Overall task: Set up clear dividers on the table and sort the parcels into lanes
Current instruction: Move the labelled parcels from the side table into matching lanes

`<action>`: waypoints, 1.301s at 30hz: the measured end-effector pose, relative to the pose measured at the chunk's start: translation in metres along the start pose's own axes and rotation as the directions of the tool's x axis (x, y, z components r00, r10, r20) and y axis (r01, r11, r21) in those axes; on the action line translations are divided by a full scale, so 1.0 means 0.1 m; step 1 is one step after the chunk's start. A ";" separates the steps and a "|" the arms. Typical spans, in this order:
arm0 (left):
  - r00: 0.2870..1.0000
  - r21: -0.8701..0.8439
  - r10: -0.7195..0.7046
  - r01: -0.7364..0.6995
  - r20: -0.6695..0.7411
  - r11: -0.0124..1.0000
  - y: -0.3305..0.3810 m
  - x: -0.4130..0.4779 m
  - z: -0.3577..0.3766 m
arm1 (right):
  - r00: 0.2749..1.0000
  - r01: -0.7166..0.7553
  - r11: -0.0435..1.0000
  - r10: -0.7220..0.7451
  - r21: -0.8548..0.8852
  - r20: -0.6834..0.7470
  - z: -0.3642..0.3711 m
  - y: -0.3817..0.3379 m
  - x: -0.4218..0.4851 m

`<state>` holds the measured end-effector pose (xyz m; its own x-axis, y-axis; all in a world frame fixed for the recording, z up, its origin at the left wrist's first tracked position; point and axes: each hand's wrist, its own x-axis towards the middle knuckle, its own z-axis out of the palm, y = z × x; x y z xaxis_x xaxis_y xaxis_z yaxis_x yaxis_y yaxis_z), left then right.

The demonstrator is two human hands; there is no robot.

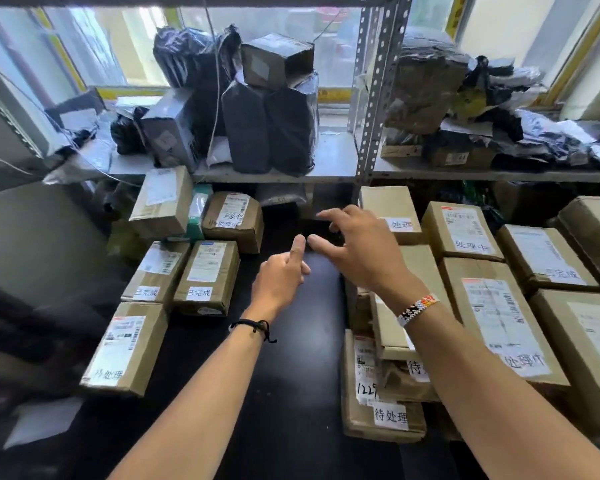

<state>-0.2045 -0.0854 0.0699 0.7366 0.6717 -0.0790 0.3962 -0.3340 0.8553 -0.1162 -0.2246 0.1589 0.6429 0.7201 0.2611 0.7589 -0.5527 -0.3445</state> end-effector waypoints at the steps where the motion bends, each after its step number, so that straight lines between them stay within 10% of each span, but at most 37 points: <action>1: 1.000 0.001 -0.008 0.008 -0.007 1.000 -0.08 0.03 -0.08 | 1.000 0.013 1.000 -0.013 0.015 0.018 0.08 -0.12 0.05; 18: 0.953 0.049 -0.170 0.188 -0.251 0.981 -1.83 0.95 -1.29 | 0.862 -0.439 0.804 0.252 0.400 0.440 2.43 -1.18 0.85; 28: 0.968 0.203 -0.162 0.201 -0.192 0.958 -2.69 1.26 -1.18 | 0.777 -0.627 0.552 0.394 0.549 0.490 3.65 -1.50 0.83; 39: 0.934 0.206 -0.281 0.326 -0.219 0.923 -2.76 1.32 -1.14 | 0.814 -0.570 0.552 0.477 0.609 0.330 3.97 -1.49 0.68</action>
<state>-0.2788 0.1705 -0.1182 0.4568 0.8663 -0.2020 0.7185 -0.2255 0.6580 -0.2266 0.0733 -0.1296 0.8517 0.4610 -0.2492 -0.0108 -0.4601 -0.8878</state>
